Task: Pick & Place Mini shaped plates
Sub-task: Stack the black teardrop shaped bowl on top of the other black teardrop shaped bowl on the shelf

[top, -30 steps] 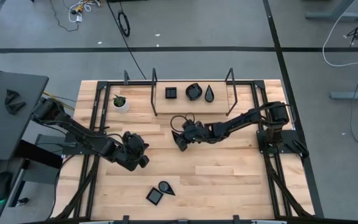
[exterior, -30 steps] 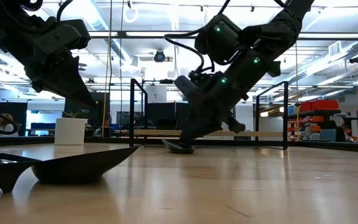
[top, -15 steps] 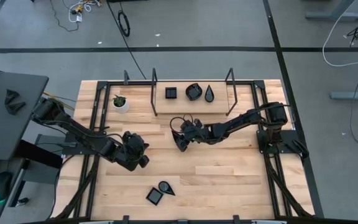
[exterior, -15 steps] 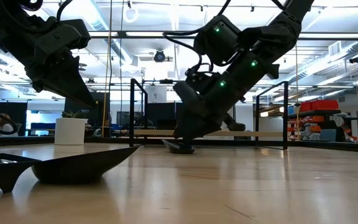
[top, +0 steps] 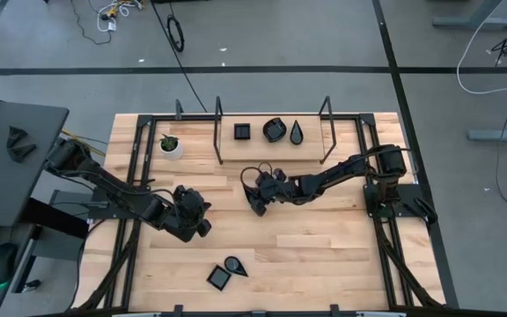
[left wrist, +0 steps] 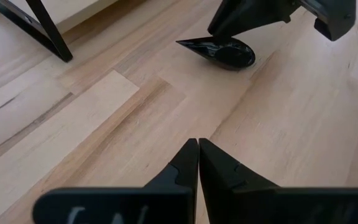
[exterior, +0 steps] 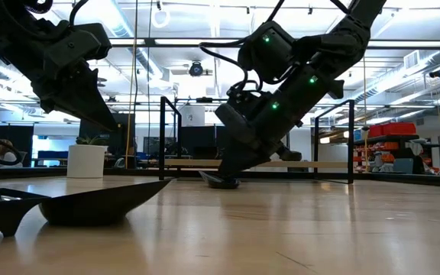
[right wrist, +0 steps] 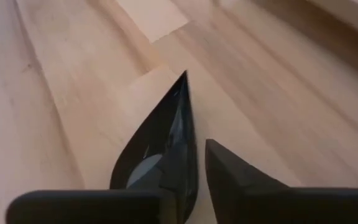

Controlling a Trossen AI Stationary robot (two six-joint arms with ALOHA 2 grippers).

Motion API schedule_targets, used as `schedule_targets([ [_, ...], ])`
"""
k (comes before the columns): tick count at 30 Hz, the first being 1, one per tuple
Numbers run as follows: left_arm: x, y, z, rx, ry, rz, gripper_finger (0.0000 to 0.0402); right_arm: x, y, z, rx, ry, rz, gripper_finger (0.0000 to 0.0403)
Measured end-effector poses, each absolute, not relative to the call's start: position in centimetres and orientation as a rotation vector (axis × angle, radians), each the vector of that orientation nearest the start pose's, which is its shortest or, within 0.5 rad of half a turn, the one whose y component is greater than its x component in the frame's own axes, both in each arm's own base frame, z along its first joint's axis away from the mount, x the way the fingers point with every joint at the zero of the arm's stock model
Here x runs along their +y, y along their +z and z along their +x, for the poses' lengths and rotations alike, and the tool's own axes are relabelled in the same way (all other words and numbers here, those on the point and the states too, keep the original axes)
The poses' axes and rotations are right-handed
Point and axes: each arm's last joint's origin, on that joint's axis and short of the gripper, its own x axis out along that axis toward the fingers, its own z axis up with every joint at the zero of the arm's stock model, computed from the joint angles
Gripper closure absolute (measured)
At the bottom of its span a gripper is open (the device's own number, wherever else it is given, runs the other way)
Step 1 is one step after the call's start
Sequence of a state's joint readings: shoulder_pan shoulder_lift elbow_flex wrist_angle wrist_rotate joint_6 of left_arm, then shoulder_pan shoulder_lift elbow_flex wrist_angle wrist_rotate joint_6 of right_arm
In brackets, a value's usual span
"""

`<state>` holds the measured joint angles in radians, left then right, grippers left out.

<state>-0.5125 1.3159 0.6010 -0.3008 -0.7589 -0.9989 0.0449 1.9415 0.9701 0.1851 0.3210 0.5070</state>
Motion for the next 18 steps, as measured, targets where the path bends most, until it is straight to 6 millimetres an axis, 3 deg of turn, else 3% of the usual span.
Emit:
schedule_targets([
  [6, -9.27, 16.83, 20.55, 0.604, 0.584, -0.337, 0.0385, 0.76, 11.32, 37.04, 0.695, -0.444, 0.337, 0.0344],
  [14, -9.28, 16.82, 20.55, 0.604, 0.584, -0.338, 0.0385, 0.68, 11.34, 37.03, 0.688, -0.467, 0.322, 0.0292],
  [18, -9.28, 16.82, 20.55, 0.604, 0.584, -0.338, 0.0385, 0.70, 11.33, 37.03, 0.693, -0.457, 0.314, 0.0286],
])
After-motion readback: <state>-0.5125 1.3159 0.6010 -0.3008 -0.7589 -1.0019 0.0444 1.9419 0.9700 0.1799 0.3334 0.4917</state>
